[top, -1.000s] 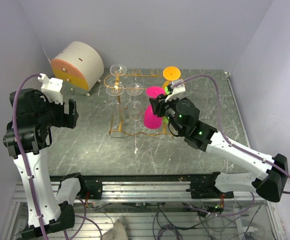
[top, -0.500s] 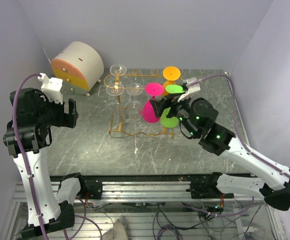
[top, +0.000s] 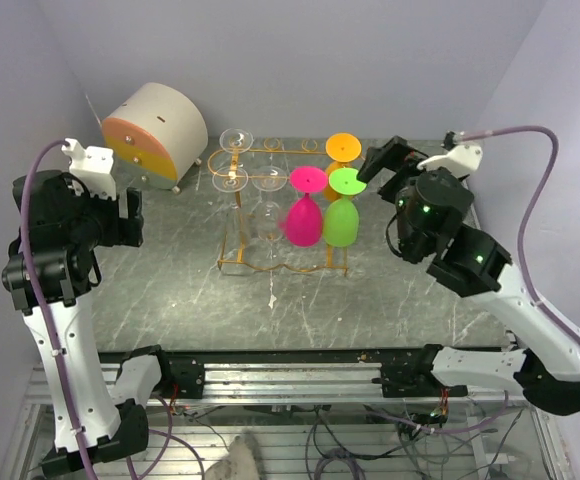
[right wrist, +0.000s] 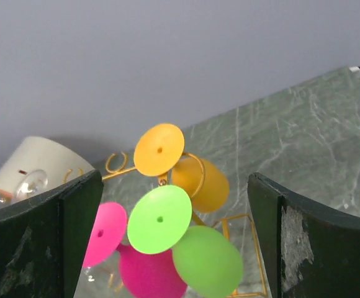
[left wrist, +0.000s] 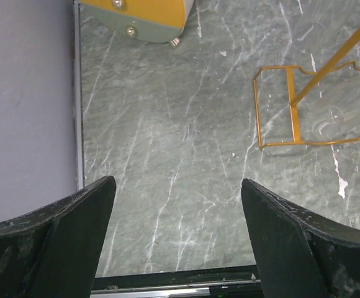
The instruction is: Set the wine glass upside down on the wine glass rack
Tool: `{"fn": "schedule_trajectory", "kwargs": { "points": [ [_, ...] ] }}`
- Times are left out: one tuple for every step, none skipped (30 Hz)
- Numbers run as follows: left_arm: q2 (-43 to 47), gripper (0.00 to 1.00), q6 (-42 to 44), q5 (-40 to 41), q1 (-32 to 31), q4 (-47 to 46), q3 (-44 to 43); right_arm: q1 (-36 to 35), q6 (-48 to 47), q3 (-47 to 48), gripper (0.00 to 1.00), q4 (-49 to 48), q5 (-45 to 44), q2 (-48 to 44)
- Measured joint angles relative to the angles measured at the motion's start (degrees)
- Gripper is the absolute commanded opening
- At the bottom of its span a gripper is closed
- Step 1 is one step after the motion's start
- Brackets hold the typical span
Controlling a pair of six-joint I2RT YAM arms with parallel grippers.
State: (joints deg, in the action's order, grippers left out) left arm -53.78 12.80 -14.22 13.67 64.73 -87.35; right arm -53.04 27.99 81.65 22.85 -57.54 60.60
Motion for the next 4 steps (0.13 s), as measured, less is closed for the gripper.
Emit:
{"fn": "schedule_trajectory", "kwargs": {
  "points": [
    [-0.13,0.93,-0.13,0.37,0.00,-0.31,0.00,-0.02,0.59,1.62,1.00,0.44,-1.40,1.64],
    [-0.13,0.93,-0.20,0.70,0.00,-0.52,0.02,-0.02,-0.76,0.76,1.00,-0.70,-1.55,1.92],
    [-0.13,0.93,-0.28,1.07,0.00,-0.92,0.02,-0.07,-2.95,-2.01,1.00,-2.67,-1.84,1.44],
    [-0.13,0.93,-0.35,1.46,0.02,-1.44,0.04,-0.07,-4.87,-5.73,1.00,-5.05,-2.10,0.31]
  ]
}}
